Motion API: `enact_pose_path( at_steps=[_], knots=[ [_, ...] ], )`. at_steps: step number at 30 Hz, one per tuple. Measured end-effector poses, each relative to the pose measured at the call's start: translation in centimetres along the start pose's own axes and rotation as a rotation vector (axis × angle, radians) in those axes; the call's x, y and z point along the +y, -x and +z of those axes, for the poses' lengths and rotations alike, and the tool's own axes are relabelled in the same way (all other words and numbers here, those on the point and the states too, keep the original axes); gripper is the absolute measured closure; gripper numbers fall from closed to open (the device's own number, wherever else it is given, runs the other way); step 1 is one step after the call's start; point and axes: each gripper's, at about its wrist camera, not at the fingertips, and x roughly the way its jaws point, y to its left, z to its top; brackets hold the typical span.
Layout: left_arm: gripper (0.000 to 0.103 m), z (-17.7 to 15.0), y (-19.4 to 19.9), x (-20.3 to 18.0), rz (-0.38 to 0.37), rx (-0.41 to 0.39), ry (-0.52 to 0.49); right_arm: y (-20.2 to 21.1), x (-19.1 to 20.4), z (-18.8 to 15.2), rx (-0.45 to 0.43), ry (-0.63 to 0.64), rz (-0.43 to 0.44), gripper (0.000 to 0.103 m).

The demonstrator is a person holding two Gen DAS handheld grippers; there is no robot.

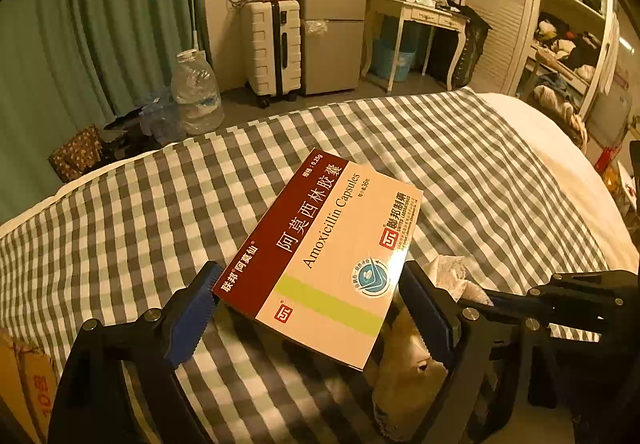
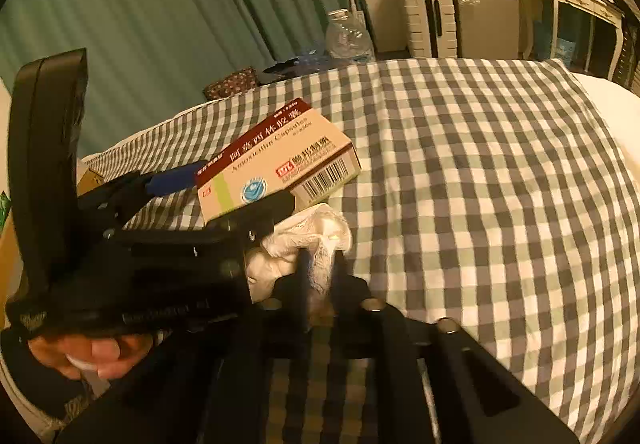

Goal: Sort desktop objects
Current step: 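Grasp the Amoxicillin carton with the left gripper while the right gripper grasps the lace cloth, then lift and carry the carton and lace cloth over the cardboard box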

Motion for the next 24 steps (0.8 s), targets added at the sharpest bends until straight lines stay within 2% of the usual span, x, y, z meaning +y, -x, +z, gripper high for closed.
enact_pose_path(
  at_steps=[3,9,12,15,24],
  knots=[
    [0.014,-0.3,0.5,-0.8,0.016,0.006,0.002,1.1,-0.7,-0.5,-0.012,-0.017,-0.027,0.097],
    [0.014,-1.6,2.6,-1.5,0.125,0.019,0.043,2.7,-1.8,-1.3,-0.038,-0.020,-0.140,0.097],
    [0.014,-2.3,5.0,-1.5,0.159,-0.003,0.084,4.3,-1.8,-1.7,-0.061,-0.004,-0.180,0.097],
    [0.014,-2.7,8.0,-1.8,0.190,-0.037,0.099,6.7,-1.5,-2.2,-0.086,-0.018,-0.183,0.097],
    [0.014,-3.0,17.7,-2.4,0.222,-0.140,0.153,14.6,0.3,-2.5,-0.166,-0.018,-0.212,0.097]
  ],
)
